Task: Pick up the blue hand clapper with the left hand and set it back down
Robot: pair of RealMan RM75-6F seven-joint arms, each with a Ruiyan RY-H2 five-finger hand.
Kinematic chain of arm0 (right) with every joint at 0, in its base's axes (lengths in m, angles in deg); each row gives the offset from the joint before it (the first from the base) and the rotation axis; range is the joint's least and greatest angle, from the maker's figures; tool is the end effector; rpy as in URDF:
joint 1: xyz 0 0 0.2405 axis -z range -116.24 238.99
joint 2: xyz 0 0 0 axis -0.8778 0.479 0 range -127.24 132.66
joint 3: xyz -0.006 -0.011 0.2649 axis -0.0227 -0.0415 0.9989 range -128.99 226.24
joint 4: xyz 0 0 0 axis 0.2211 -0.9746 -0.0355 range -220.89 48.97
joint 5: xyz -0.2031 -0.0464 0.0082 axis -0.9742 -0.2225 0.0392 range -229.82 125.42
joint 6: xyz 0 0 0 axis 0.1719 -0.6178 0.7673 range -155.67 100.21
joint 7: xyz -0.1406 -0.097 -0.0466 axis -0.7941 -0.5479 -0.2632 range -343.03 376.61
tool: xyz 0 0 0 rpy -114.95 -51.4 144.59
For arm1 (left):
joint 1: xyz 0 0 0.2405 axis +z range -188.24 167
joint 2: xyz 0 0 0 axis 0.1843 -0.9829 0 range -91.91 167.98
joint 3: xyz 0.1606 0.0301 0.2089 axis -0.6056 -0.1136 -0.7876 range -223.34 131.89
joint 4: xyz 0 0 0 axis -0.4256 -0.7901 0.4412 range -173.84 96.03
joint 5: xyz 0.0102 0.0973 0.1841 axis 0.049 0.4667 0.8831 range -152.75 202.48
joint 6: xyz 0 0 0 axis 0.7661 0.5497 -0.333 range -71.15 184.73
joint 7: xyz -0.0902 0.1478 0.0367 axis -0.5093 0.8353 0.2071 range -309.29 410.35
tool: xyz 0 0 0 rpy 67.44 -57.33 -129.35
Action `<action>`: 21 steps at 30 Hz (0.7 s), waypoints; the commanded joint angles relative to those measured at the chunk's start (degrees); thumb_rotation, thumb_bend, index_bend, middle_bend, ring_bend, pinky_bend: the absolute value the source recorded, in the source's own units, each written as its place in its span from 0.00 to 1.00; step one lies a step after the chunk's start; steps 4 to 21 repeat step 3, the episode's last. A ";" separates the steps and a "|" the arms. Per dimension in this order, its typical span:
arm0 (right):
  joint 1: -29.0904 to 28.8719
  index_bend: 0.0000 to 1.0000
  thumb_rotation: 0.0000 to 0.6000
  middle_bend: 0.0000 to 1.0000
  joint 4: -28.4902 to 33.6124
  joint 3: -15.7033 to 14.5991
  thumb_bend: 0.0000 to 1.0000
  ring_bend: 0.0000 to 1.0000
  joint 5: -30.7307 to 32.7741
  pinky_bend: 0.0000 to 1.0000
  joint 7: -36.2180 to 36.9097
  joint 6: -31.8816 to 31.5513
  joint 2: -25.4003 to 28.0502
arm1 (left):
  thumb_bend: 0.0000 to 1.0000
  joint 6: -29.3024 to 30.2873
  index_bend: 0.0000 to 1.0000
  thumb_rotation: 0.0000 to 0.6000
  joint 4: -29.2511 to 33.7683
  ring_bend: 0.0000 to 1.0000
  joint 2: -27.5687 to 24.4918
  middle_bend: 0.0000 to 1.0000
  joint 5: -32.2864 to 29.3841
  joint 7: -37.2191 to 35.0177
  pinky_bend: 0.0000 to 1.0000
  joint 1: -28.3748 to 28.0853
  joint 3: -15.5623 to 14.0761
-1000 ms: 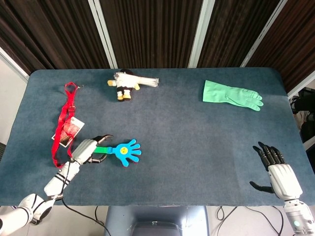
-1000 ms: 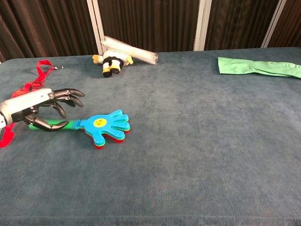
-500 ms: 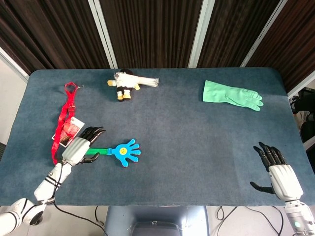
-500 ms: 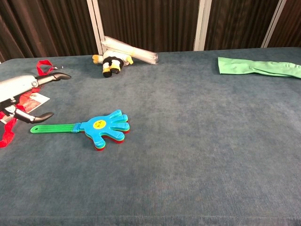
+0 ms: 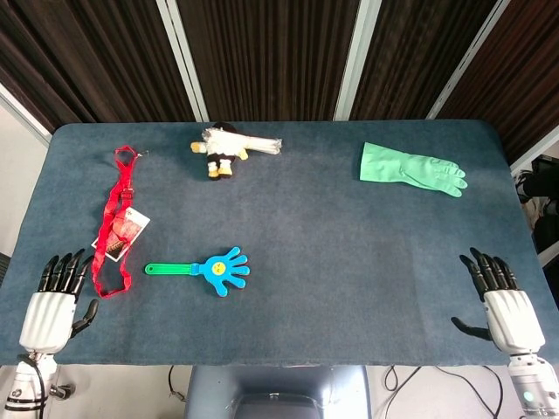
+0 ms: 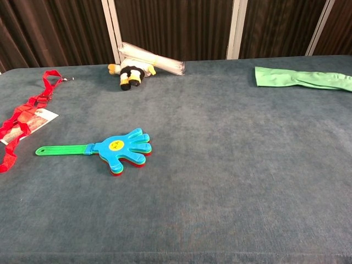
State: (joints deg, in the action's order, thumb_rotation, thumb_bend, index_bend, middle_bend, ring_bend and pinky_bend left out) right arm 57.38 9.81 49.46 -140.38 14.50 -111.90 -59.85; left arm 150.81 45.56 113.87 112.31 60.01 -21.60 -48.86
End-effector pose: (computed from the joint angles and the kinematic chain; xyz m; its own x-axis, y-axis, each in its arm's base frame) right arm -0.3097 -0.2014 0.1566 0.4071 -0.0601 0.9114 -0.9133 -0.0371 0.4056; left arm -0.2954 0.2259 0.1144 0.4793 -0.1022 0.8717 0.8631 -0.1254 -0.4893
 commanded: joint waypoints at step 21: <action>0.61 0.00 1.00 0.00 0.38 0.49 0.15 0.00 0.30 0.00 -0.52 -1.15 0.12 | 0.38 -1.47 0.00 1.00 1.86 0.00 -1.80 0.00 -0.78 1.69 0.02 1.13 0.66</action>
